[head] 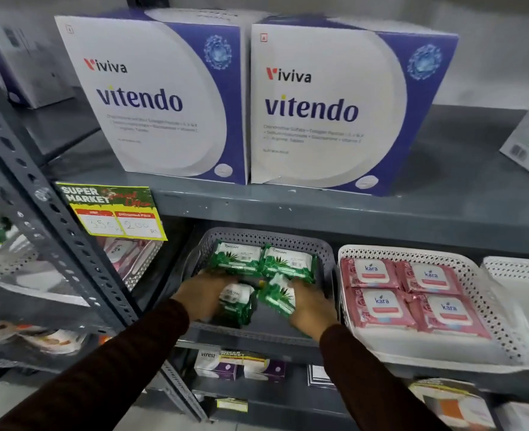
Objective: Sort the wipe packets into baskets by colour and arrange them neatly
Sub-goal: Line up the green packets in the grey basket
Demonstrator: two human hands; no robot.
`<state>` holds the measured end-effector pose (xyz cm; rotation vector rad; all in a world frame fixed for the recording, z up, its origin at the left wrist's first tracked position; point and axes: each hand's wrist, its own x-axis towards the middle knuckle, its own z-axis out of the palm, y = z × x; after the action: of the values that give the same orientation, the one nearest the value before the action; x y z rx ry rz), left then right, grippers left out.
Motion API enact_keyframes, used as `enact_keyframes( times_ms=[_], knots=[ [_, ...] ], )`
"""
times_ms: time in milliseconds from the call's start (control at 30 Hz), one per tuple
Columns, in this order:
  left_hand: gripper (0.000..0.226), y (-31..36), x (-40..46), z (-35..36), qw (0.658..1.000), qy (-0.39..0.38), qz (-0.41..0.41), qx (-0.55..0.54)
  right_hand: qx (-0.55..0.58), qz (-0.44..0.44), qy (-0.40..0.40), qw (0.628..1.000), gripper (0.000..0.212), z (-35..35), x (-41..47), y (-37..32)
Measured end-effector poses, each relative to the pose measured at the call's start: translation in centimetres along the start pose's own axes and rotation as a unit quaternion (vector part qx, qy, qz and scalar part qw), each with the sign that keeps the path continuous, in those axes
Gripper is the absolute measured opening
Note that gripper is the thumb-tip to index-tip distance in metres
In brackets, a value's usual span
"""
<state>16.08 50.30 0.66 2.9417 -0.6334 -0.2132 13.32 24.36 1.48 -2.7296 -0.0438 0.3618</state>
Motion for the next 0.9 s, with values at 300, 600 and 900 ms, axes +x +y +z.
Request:
enact_keyframes(
  times_ms=[300, 600, 900],
  knots=[
    [0.059, 0.1, 0.8, 0.8, 0.998, 0.056, -0.019, -0.032, 0.046, -0.108, 0.011, 0.993, 0.089, 1.7, 1.6, 0.3],
    [0.06, -0.9, 1.7, 1.8, 0.997, 0.006, -0.047, -0.069, -0.013, -0.092, -0.023, 0.995, 0.094, 2.5, 1.8, -0.2],
    [0.058, 0.6, 5.0, 0.6, 0.995, 0.042, -0.065, -0.062, -0.087, -0.066, 0.046, 0.993, 0.064, 1.7, 5.6, -1.1]
  ],
)
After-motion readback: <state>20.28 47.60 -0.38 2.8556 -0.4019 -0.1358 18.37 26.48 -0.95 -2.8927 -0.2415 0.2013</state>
